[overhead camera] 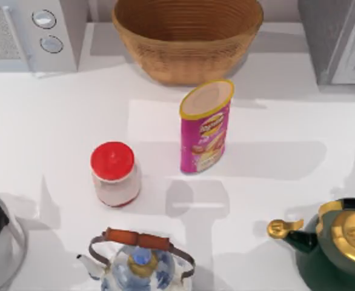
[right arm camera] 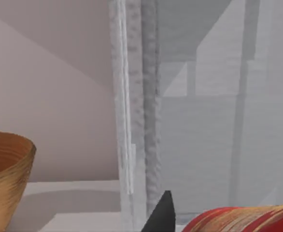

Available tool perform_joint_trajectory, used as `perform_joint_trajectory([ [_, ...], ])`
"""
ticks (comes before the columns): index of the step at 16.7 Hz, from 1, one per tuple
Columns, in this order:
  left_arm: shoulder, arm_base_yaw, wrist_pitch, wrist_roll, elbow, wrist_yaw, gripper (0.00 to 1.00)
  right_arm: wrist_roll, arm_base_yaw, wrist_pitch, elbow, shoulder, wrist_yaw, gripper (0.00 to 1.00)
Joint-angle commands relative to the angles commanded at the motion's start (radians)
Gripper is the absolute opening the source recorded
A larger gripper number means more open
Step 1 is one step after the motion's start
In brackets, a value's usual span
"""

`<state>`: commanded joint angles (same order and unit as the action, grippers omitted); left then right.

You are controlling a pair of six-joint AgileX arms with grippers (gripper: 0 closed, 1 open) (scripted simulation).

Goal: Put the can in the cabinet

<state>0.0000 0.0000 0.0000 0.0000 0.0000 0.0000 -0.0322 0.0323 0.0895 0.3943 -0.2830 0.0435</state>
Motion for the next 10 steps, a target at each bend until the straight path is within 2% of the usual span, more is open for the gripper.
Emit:
perform_joint_trajectory([
  [10,0.0,0.0,0.0,0.0,0.0,0.0,1.0,-0.013,0.091,0.215,0.778,-0.638,0.101,0.0],
])
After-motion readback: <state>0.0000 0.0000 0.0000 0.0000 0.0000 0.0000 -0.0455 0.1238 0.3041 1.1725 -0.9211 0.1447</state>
